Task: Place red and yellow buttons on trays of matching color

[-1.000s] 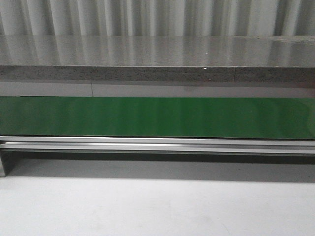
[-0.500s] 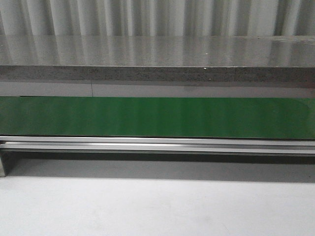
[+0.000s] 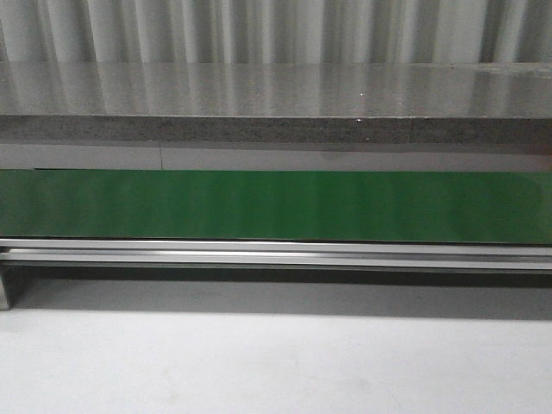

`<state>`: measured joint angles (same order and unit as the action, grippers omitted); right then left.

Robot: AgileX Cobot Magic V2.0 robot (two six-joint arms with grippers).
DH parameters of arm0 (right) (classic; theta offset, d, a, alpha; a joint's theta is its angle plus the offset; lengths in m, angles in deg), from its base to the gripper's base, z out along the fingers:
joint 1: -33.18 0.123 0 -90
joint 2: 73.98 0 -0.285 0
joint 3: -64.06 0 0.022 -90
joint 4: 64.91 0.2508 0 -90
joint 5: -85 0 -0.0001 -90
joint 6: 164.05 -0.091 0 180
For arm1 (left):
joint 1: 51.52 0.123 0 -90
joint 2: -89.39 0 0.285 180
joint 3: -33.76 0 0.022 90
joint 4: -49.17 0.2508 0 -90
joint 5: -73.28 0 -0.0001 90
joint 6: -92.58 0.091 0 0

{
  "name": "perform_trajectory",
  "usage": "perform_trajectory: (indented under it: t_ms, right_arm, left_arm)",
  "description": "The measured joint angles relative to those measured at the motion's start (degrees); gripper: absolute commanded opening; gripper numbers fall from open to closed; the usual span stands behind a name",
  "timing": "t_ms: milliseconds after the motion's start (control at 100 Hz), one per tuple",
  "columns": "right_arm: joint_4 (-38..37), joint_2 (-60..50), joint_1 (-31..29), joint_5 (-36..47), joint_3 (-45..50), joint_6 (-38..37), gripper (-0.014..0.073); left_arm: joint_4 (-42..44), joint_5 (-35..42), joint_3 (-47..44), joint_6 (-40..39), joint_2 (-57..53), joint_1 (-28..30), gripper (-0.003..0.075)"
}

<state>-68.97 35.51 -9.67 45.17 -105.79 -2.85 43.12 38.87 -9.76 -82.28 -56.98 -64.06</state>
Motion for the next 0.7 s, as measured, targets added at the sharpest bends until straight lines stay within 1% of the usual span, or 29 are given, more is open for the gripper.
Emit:
perform_trajectory:
  t_ms: [360, 430, 480, 530, 650, 700]
  right_arm:
    - [-0.10, -8.78, 0.00, -0.11, 0.00, 0.00, 0.0448]
    - [0.17, -11.24, 0.00, -0.69, 0.00, 0.00, 0.0433]
    - [0.75, -13.25, 0.00, -1.24, 0.00, 0.00, 0.0388]
    - [1.22, -14.97, 0.43, -1.66, 0.00, 0.00, 0.0311]
    - [1.43, -19.10, 3.79, -2.29, 0.00, 0.00, 0.0048]
    - [1.47, -20.61, 6.34, -2.44, 0.00, 0.00, -0.0042]
  left_arm:
    - [0.00, 0.00, 0.00, 0.00, 0.00, 0.00, -0.0020]
    - [0.00, 0.00, 0.00, 0.00, 0.00, 0.00, -0.0020]
    - [0.00, 0.00, 0.00, 0.00, 0.00, 0.00, -0.0020]
    - [0.00, 0.00, 0.00, 0.00, 0.00, 0.00, -0.0020]
    - [0.00, 0.00, 0.00, 0.00, 0.00, 0.00, -0.0020]
    - [0.00, 0.00, 0.00, 0.00, 0.00, 0.00, -0.0020]
